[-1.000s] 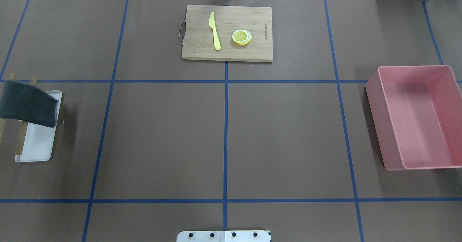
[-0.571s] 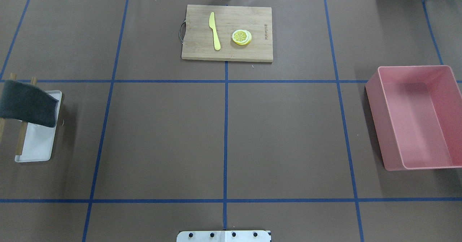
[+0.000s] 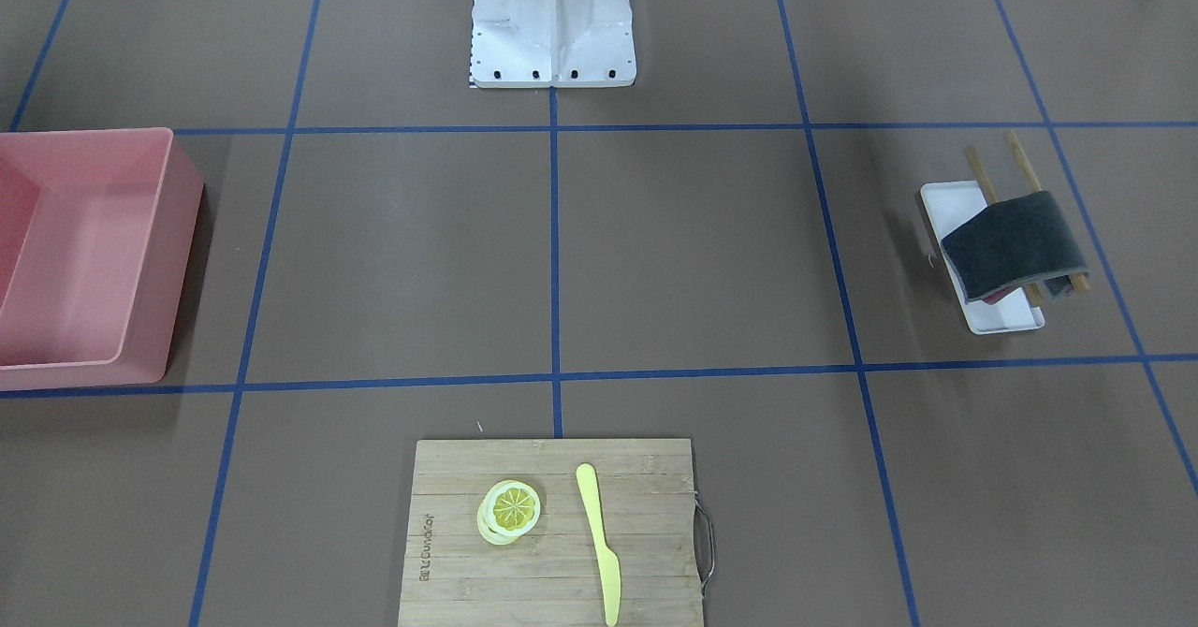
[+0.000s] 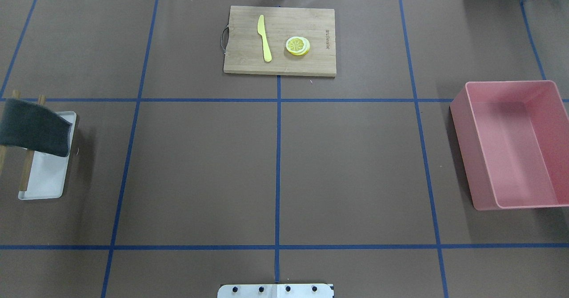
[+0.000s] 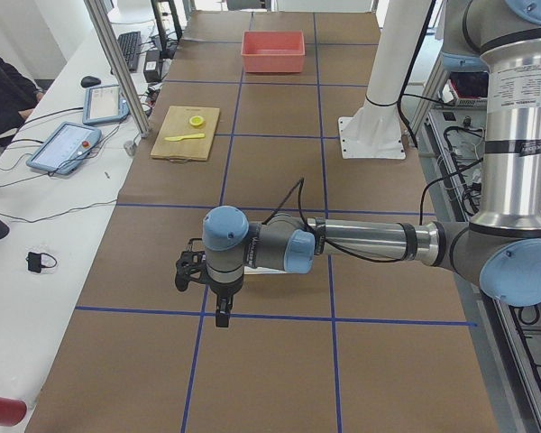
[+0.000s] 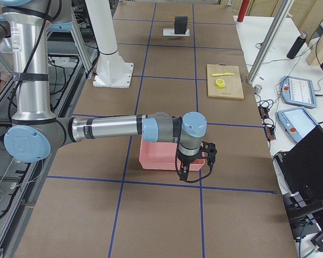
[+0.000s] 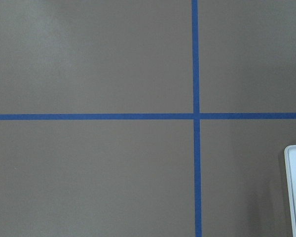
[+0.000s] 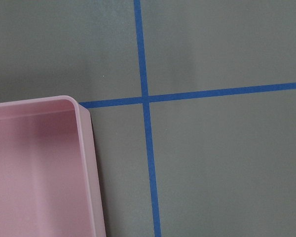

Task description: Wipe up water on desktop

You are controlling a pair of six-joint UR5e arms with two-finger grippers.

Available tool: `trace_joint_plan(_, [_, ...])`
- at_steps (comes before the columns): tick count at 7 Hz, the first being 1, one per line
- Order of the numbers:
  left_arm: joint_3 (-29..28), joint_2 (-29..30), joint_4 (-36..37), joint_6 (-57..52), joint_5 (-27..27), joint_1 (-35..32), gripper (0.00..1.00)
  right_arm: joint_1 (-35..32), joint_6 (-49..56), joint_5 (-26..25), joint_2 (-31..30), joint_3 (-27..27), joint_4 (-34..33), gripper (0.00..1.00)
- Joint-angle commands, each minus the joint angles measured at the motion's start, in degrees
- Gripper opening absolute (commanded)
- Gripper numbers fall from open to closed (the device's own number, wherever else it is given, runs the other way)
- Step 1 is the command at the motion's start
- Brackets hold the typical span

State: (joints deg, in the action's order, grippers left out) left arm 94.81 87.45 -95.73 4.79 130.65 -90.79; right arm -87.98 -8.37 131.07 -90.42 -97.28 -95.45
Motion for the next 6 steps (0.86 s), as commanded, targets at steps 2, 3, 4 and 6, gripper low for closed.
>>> trace_joint_plan(2, [0.72,0.44,-0.07,-0.05,0.39,0.0,0.99,-0.26,-0.07,0.24,0.15,-0.19,0.09,1.0])
trace_joint_plan(3, [0.9,0.44,-0.07,-0.05,0.48,0.0,0.99,-0.52,0.02,-0.02,0.24,-0.27,0.18,1.0])
trace_joint_plan(4, [0.9,0.44,-1.03,0.21,0.66,0.0,0.99,-0.61,-0.07,-0.2,0.5,-0.53,0.18,1.0])
trace_joint_plan(6, [0.72,1.31,-2.18,0.31,5.48,0.0,0.99,-0.62,-0.07,-0.2,1.12,-1.84,0.27,1.0])
